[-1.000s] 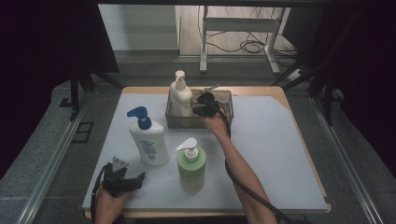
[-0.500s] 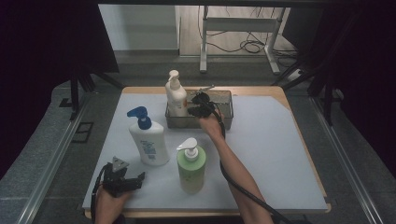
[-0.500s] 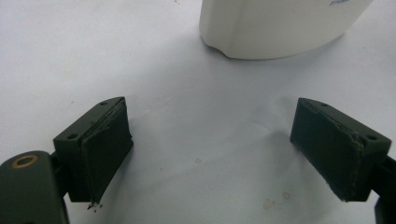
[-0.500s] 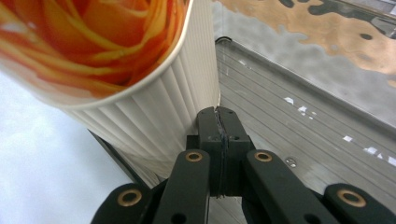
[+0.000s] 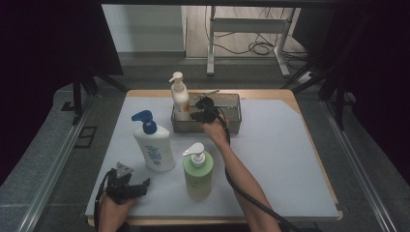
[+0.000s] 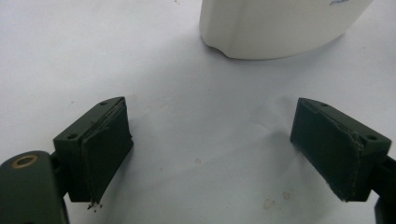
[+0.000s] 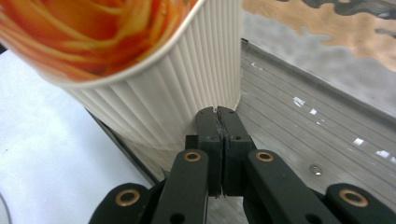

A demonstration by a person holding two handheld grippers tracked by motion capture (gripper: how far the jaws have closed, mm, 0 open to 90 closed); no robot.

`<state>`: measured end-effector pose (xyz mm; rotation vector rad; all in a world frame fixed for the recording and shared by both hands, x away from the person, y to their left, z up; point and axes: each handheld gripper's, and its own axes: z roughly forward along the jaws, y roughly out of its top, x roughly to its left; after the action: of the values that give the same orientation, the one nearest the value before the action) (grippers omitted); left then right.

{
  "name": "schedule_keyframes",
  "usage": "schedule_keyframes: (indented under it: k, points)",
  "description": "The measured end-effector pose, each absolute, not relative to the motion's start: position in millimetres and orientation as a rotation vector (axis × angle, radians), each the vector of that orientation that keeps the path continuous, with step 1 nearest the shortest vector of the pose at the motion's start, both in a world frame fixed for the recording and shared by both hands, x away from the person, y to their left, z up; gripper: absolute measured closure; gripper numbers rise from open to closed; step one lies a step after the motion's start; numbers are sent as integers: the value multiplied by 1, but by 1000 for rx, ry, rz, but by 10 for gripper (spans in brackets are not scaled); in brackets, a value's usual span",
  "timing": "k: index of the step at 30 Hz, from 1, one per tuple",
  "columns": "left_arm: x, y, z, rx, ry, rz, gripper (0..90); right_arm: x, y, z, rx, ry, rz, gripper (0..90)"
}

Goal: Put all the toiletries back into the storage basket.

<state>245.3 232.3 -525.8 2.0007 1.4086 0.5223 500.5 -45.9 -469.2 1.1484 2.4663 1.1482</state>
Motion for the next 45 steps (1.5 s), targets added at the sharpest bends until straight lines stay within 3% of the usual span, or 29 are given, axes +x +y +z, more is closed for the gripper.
schedule_keyframes:
  k: [26,39,45]
  points:
    - [245,232,-526,2001,1409,521,116,495,-32,-467,1130,2473,1166,892]
    - [245,232,-526,2001,1409,522,117,493,-41,-459,1084,2442,1180,776]
    - [245,232,-526,2000,1409,522,117,488,-52,-448,1049,2425,1189,651]
